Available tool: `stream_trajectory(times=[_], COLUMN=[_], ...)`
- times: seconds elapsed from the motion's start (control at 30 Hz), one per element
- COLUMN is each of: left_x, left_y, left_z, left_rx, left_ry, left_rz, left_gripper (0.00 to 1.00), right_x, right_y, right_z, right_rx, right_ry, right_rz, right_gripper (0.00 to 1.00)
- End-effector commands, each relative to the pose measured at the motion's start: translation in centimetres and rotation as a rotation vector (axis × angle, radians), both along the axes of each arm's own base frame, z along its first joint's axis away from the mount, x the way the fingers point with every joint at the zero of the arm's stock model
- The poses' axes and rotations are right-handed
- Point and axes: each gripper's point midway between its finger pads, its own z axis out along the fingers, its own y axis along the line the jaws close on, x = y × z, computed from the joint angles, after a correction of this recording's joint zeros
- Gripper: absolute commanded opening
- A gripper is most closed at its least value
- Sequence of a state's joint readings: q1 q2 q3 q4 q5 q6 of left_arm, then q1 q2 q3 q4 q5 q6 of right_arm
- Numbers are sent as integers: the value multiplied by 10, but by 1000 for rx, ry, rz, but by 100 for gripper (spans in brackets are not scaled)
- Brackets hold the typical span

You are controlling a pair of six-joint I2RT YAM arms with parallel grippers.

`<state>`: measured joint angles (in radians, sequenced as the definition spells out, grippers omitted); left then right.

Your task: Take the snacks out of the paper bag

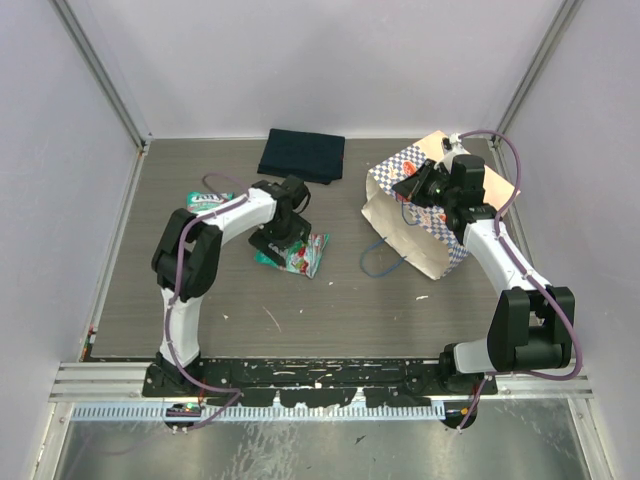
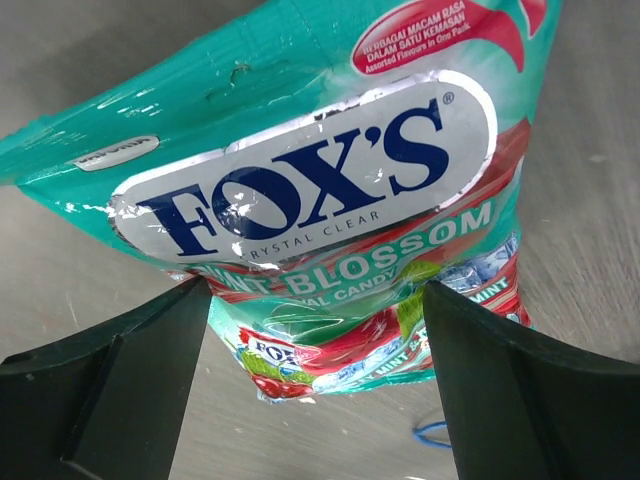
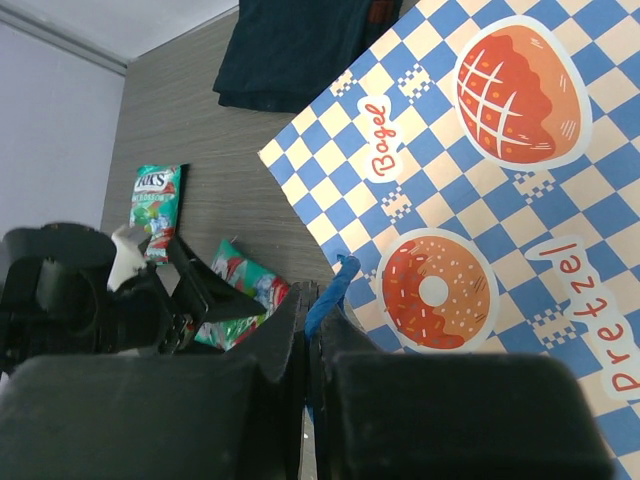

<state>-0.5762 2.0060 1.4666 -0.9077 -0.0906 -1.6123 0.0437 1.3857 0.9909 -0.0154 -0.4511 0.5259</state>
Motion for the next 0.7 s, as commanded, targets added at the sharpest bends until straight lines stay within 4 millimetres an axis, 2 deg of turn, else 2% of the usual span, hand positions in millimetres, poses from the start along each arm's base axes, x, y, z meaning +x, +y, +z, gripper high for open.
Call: stream_trajectory(times=[0.0,0.13,0.27,0.4,0.47,0.67], left_x=[18,17,13,14,14,13], left_y=[46,68,89,100,103,112], left_z=[-35,-41,-37,-30,-29,-34], left_rx=[287,392,469,518,517,424], left_ry=[41,87,133,141,165,192], left_rz=[-510,-833,-1039,-1162,-1213,-1291], left_gripper=[88,91,94,99,98,98], right_x=[6,7,7,6,5,3], right_y=[-1,0,1,2,2,2], right_z=[21,21,21,21,20,23], right_rx=[-10,-2,7,14,16,16], right_ry=[-83,-80,-78,-77,-77,-85], right_rz=[2,4,7,12,13,15], right_gripper=[7,7,7,7,7,7])
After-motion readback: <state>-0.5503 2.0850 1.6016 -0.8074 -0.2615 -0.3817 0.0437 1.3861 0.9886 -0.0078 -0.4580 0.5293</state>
